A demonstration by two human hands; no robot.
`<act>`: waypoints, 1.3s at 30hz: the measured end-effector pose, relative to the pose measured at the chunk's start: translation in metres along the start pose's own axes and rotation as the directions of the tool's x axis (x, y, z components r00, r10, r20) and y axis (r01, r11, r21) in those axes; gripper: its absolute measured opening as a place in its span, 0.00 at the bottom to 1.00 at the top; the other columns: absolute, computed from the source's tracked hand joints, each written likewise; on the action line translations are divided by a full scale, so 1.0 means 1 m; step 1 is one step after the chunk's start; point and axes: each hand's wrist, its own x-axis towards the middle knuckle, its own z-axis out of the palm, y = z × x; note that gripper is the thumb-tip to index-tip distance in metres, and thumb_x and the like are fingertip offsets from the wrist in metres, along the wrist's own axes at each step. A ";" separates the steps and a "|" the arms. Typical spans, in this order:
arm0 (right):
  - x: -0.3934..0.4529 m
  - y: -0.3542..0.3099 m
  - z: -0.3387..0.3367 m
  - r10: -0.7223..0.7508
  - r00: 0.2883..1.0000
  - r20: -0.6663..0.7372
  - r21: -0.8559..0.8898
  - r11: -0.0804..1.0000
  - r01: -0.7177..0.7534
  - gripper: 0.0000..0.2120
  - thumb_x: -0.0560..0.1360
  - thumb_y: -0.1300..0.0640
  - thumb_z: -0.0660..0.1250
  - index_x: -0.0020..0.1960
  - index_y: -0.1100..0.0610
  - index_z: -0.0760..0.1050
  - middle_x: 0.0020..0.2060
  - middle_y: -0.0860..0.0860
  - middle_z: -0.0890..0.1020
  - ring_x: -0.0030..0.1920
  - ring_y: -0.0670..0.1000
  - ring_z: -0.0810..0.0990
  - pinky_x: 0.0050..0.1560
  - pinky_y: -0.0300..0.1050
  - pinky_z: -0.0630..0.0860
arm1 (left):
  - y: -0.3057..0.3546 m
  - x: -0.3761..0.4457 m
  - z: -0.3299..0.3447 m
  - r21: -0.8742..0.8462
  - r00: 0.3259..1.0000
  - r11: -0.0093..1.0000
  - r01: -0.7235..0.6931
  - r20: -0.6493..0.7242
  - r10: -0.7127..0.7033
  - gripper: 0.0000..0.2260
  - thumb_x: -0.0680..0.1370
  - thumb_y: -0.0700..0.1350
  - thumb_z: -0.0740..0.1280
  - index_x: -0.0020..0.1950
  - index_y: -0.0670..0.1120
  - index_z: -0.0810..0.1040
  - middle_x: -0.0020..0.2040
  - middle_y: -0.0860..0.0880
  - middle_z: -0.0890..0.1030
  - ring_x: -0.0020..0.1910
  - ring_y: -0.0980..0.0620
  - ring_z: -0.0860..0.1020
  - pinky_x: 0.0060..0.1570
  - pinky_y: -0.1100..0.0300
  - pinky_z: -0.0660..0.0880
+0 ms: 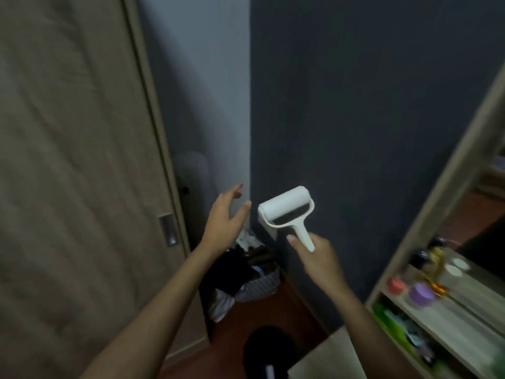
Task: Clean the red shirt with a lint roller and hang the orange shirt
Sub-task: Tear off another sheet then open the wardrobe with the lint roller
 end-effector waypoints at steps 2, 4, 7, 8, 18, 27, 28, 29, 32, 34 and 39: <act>0.016 -0.015 0.030 -0.042 0.999 0.030 0.035 0.999 0.041 0.21 0.75 0.47 0.69 0.31 0.57 0.67 0.25 0.48 0.67 0.27 0.45 0.66 0.31 0.45 0.62 | -0.034 0.006 -0.026 0.191 0.999 0.982 -0.008 -0.042 0.016 0.25 0.76 0.56 0.59 0.71 0.48 0.69 0.63 0.45 0.75 0.64 0.47 0.72 0.66 0.52 0.67; 0.030 -0.030 0.062 -0.069 0.995 0.074 0.042 0.997 0.066 0.21 0.75 0.46 0.69 0.32 0.59 0.68 0.26 0.49 0.68 0.28 0.46 0.66 0.31 0.44 0.62 | -0.061 0.008 -0.050 0.334 0.996 0.942 0.003 -0.081 0.026 0.26 0.75 0.57 0.56 0.70 0.47 0.71 0.64 0.43 0.74 0.65 0.44 0.70 0.68 0.51 0.65; 0.048 -0.049 0.108 -0.083 0.990 0.116 0.070 0.995 0.075 0.22 0.76 0.46 0.68 0.31 0.57 0.66 0.24 0.48 0.68 0.26 0.47 0.68 0.29 0.42 0.63 | -0.092 0.011 -0.079 0.551 0.986 0.834 -0.031 -0.119 0.115 0.24 0.76 0.52 0.56 0.71 0.46 0.71 0.69 0.40 0.71 0.71 0.38 0.66 0.70 0.47 0.64; 0.053 -0.054 0.123 -0.082 0.988 0.128 0.087 0.994 0.071 0.22 0.76 0.46 0.68 0.30 0.56 0.66 0.23 0.48 0.68 0.25 0.47 0.69 0.28 0.41 0.64 | -0.101 0.013 -0.087 0.621 0.981 0.782 -0.060 -0.110 0.162 0.24 0.76 0.50 0.57 0.71 0.46 0.70 0.71 0.39 0.69 0.72 0.37 0.64 0.70 0.45 0.64; 0.094 -0.065 0.223 -0.064 0.992 0.113 0.156 0.987 0.046 0.20 0.76 0.45 0.68 0.31 0.54 0.68 0.23 0.49 0.69 0.24 0.48 0.71 0.29 0.44 0.68 | -0.205 0.044 -0.151 0.927 0.982 0.342 -0.155 0.106 0.158 0.43 0.68 0.42 0.71 0.78 0.48 0.53 0.78 0.38 0.51 0.77 0.37 0.51 0.71 0.38 0.57; 0.104 -0.057 0.271 -0.099 0.995 0.010 0.233 0.968 0.094 0.20 0.76 0.49 0.69 0.33 0.61 0.70 0.24 0.49 0.69 0.28 0.51 0.72 0.32 0.47 0.69 | -0.278 0.053 -0.142 0.945 0.973 0.289 -0.150 0.090 0.211 0.39 0.73 0.57 0.69 0.78 0.47 0.53 0.78 0.41 0.50 0.77 0.41 0.51 0.72 0.41 0.48; 0.104 -0.057 0.274 -0.109 0.994 0.012 0.225 0.969 0.103 0.20 0.75 0.48 0.69 0.31 0.58 0.69 0.23 0.47 0.69 0.28 0.51 0.72 0.32 0.47 0.68 | -0.283 0.055 -0.141 0.945 0.972 0.293 -0.143 0.079 0.220 0.40 0.73 0.58 0.68 0.78 0.47 0.53 0.79 0.41 0.49 0.77 0.41 0.50 0.72 0.41 0.47; 0.105 -0.057 0.277 -0.117 0.993 0.019 0.222 0.969 0.110 0.20 0.75 0.49 0.70 0.29 0.55 0.69 0.23 0.47 0.69 0.27 0.50 0.72 0.31 0.47 0.68 | -0.288 0.057 -0.141 0.948 0.968 0.288 -0.136 0.066 0.240 0.40 0.73 0.59 0.68 0.78 0.47 0.52 0.79 0.42 0.46 0.77 0.42 0.49 0.72 0.41 0.46; 0.113 -0.062 0.285 -0.123 0.992 0.034 0.237 0.965 0.111 0.20 0.76 0.53 0.70 0.29 0.53 0.68 0.22 0.46 0.69 0.28 0.49 0.71 0.32 0.46 0.67 | -0.297 0.061 -0.136 0.958 0.961 0.271 -0.091 0.013 0.277 0.42 0.73 0.60 0.67 0.79 0.47 0.49 0.79 0.44 0.45 0.78 0.44 0.45 0.73 0.42 0.45; 0.119 -0.065 0.285 -0.144 0.989 0.042 0.246 0.960 0.130 0.20 0.76 0.52 0.70 0.29 0.54 0.68 0.23 0.46 0.69 0.28 0.48 0.71 0.32 0.45 0.67 | -0.298 0.060 -0.131 0.957 0.957 0.277 -0.083 -0.001 0.289 0.44 0.72 0.62 0.67 0.79 0.48 0.47 0.78 0.44 0.46 0.78 0.45 0.42 0.73 0.42 0.44; 0.113 -0.075 0.287 -0.205 0.979 -0.002 0.262 0.944 0.198 0.21 0.72 0.43 0.68 0.28 0.54 0.67 0.22 0.46 0.69 0.26 0.46 0.69 0.29 0.44 0.65 | -0.302 0.053 -0.125 0.953 0.945 0.290 -0.092 -0.008 0.327 0.43 0.73 0.64 0.63 0.79 0.50 0.44 0.79 0.47 0.41 0.78 0.47 0.42 0.73 0.42 0.45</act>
